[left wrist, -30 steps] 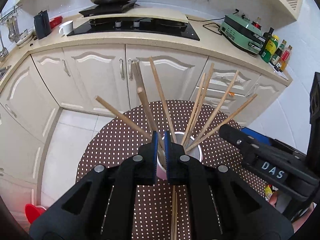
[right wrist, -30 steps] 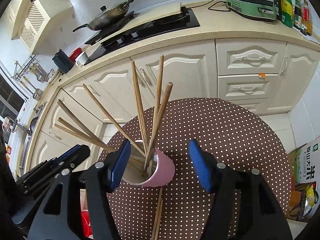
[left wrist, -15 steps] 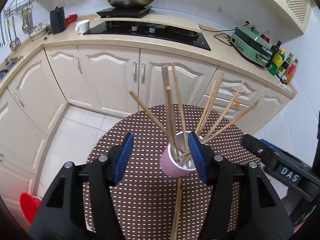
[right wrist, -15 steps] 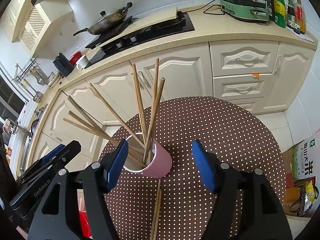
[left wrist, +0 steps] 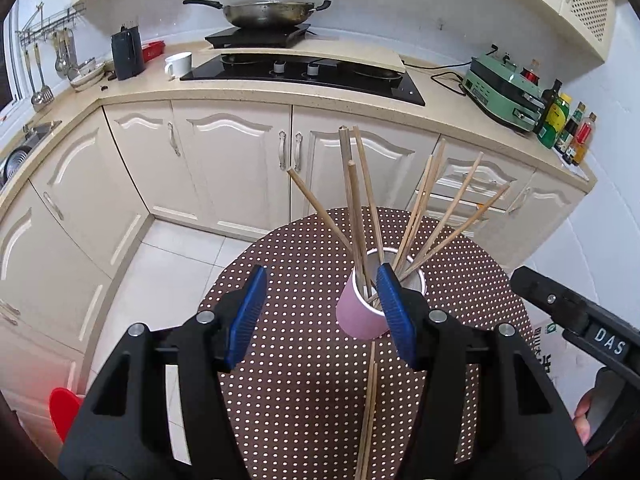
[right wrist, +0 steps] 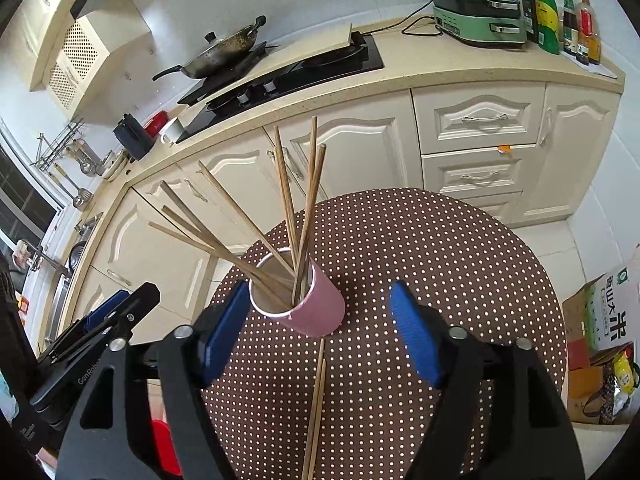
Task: Organize utensils
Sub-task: 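Move both open grippers down toward the last two chopsticks on the cloth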
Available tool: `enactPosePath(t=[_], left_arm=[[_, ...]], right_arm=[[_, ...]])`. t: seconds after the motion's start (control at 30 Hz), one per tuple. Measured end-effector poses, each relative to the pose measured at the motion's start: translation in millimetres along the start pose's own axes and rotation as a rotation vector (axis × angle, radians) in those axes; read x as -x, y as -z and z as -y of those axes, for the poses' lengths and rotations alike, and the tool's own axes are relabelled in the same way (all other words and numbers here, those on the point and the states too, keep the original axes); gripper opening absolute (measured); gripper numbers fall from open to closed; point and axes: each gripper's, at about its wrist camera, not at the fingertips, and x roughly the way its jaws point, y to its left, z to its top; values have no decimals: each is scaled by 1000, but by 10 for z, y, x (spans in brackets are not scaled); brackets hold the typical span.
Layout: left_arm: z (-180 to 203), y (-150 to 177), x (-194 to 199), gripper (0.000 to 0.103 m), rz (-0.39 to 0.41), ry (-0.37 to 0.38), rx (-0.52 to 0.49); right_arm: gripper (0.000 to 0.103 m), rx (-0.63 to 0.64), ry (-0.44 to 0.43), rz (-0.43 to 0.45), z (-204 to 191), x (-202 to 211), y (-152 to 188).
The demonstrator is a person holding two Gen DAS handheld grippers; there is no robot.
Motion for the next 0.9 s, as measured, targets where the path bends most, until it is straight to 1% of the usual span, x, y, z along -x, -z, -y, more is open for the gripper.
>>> enactPosePath(t=[0.1, 0.2, 0.27, 0.37, 0.5, 0.9], left_arm=[[13, 63, 27, 58, -4, -5, -9], [-3, 132, 39, 59, -22, 7, 0], [-12, 192, 40, 60, -33, 6, 0], [-20, 294, 19, 60, -56, -11, -6], [-53, 425, 13, 60, -83, -17, -3], [-160, 701, 40, 63, -132, -38, 13]], right_arm=[[73, -6, 8, -10, 22, 19, 78], [74, -12, 20, -27, 53, 13, 164], [76, -13, 28, -35, 75, 7, 214], [77, -18, 40, -61, 110, -22, 311], [78, -21, 51, -83, 125, -35, 440], [83, -39, 90, -158, 202, -128, 770]])
